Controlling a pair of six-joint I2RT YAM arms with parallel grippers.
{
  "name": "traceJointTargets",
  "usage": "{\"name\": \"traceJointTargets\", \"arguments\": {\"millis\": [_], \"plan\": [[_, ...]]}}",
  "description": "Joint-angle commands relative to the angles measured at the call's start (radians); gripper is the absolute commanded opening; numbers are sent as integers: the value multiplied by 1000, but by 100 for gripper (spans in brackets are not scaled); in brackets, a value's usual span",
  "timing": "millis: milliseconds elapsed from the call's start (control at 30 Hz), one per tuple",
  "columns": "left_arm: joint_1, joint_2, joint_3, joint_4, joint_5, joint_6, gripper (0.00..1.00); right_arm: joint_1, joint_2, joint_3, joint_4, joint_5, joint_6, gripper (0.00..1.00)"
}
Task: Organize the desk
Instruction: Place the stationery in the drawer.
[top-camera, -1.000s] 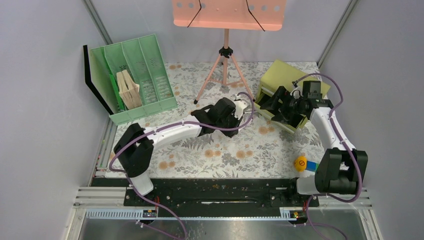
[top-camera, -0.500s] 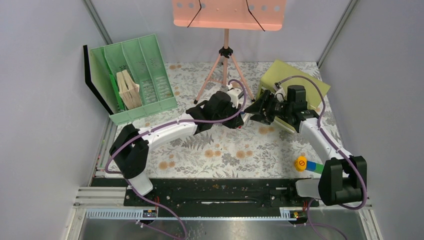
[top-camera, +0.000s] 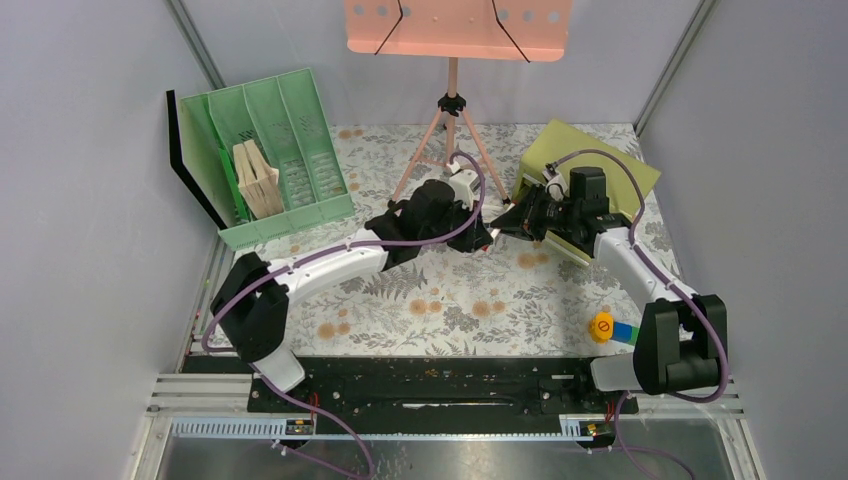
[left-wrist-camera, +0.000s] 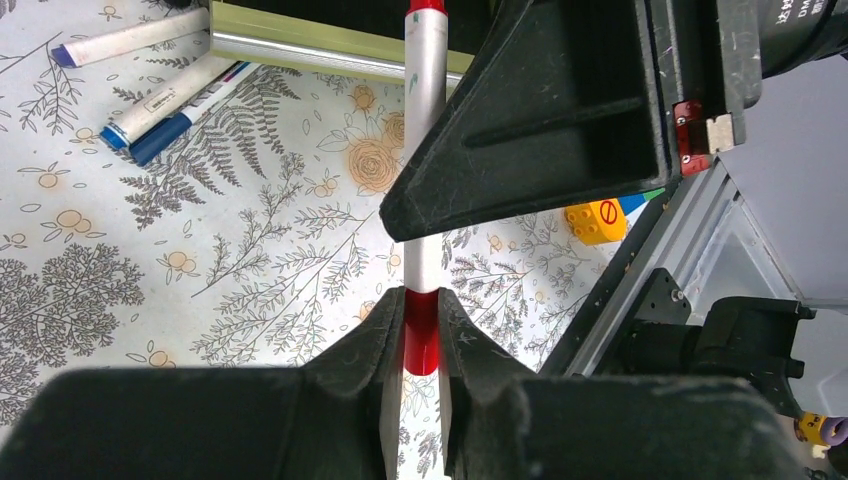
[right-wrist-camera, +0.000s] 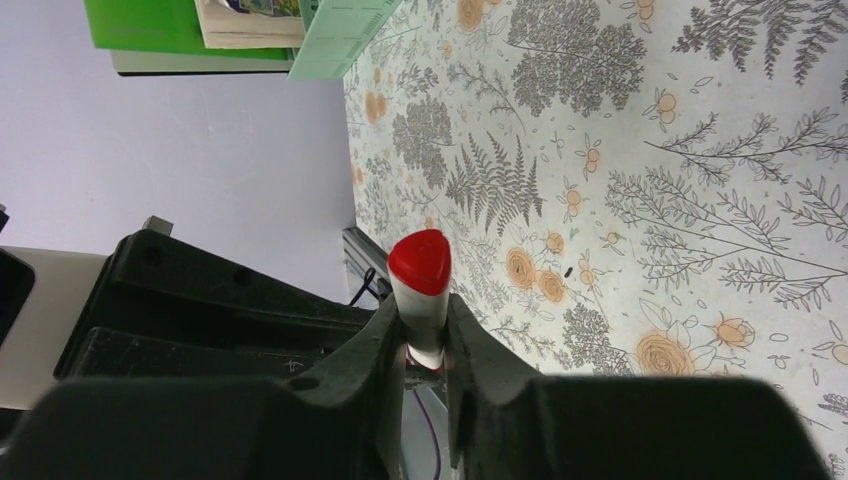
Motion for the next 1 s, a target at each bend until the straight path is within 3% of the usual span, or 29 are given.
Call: {"name": "traceJointTargets", "arguments": {"millis": [0, 233, 533, 700, 800, 967], "plan": [[2, -55, -41, 94, 24, -30, 10, 5, 3, 44, 27, -52, -18, 14], [1, -113, -88, 102, -68, -29, 35, 5, -30, 61, -82, -13, -105, 2], [28, -334, -185, 69, -422, 39, 48, -12, -84, 51, -179, 110, -98, 0], [29, -460, -196, -43, -647, 78, 72, -75, -193, -35, -154, 208, -33, 0], [29, -522, -244, -25, -699, 75, 87, -127, -229, -75, -154, 222, 13, 0], [29, -588, -346, 56, -713, 41, 99, -183, -232, -122, -114, 216, 133, 0]]}}
